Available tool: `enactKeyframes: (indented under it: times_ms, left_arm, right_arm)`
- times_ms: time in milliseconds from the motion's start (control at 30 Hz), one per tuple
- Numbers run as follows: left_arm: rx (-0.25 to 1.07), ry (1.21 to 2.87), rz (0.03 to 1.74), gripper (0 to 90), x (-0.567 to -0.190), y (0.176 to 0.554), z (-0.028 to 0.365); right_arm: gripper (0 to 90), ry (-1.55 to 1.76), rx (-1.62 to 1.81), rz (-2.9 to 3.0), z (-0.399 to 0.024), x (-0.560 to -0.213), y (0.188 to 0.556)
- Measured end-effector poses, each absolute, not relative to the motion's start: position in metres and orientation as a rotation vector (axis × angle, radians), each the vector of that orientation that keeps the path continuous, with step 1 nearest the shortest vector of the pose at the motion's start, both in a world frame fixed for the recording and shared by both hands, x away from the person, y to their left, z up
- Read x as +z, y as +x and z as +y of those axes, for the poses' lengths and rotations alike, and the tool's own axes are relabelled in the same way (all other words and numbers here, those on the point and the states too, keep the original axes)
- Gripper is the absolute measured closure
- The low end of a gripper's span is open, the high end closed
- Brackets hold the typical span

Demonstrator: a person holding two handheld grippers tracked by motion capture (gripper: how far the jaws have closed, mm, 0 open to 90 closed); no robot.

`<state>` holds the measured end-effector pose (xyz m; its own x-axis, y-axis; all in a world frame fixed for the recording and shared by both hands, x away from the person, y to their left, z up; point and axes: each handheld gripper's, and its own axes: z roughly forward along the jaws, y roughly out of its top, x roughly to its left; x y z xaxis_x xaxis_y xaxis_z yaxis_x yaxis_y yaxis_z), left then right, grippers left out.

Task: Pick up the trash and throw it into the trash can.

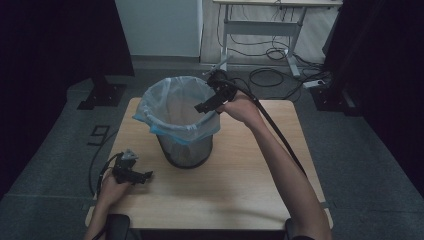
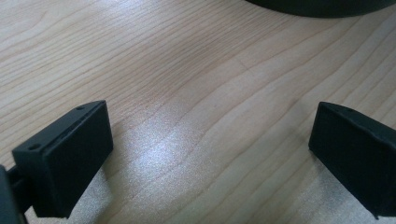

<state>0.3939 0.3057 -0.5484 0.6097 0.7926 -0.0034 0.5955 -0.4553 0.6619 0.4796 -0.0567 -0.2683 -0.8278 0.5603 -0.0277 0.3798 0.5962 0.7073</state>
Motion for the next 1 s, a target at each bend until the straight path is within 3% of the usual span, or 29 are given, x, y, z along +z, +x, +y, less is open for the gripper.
enactKeyframes:
  times_ms: [1000]
  left_arm:
    - [0.408,2.205,1.094,0.0,-0.548,0.394,0.305]
  right_arm:
    - [3.1,0.888,1.088,2.48,-0.151,-0.28,0.454]
